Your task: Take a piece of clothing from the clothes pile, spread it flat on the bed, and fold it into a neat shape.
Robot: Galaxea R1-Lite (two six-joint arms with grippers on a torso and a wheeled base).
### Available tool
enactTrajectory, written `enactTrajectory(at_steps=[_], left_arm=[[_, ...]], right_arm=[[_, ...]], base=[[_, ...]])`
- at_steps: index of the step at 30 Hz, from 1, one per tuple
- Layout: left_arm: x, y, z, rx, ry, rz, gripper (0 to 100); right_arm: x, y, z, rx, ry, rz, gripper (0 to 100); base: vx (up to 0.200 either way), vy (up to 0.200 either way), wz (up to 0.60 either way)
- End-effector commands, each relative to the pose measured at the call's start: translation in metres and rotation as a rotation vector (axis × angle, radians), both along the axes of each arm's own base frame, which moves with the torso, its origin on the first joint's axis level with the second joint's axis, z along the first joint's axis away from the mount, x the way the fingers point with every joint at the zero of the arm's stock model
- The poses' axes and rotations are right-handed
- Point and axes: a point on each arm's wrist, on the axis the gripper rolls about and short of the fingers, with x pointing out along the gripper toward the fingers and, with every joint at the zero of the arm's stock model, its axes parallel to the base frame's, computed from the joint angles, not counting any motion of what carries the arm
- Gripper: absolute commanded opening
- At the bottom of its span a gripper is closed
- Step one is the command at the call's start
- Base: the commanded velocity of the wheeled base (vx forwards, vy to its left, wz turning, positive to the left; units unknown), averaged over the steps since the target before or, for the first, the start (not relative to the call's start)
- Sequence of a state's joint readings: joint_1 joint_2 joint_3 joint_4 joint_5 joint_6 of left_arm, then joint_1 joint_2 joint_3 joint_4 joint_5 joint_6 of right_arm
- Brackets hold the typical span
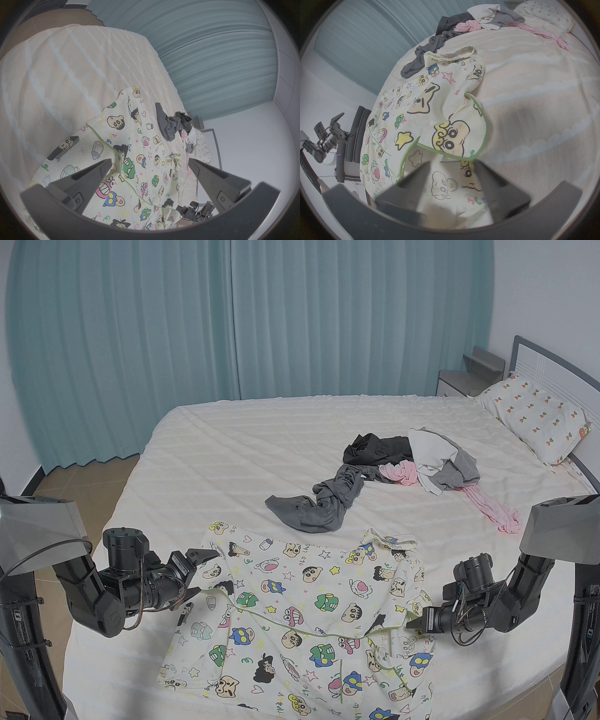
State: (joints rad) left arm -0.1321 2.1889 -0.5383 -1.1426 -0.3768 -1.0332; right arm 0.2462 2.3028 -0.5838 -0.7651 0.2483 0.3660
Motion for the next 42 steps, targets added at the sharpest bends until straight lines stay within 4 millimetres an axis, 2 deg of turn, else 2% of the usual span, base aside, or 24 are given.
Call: enactTrajectory(at_steps=[1,7,17,32,42], left_arm=[[0.000,0.000,0.000,0.000,0.001,0.001,100],[0.000,0.000,0.000,0.000,0.001,0.001,100],[0.000,0.000,-0.001,0.000,0.004,0.001,100],[0.000,0.000,-0.003,-0.002,-0.017,0.000,100],[0.000,0.000,-0.003,-0.002,-0.017,0.000,100]], right_arm=[[-0.001,-0.002,0.000,0.001,0.006,-0.008,0],[-0.008,-0.006,-0.001,-0.010,0.024,-0.015,0],[-0.018,-0.035,0.015,-0.043,0.005,-0.102,0],[-0.012,-0.078,0.014,-0.141,-0.019,-0.228,0],[-0.003,-0.094,0.018,-0.159,-0.052,-0.293,0]], base=[[0.000,0.000,0.00],[0.000,0.000,0.00],[0.000,0.000,0.00],[0.000,0.000,0.00],[0.000,0.000,0.00]])
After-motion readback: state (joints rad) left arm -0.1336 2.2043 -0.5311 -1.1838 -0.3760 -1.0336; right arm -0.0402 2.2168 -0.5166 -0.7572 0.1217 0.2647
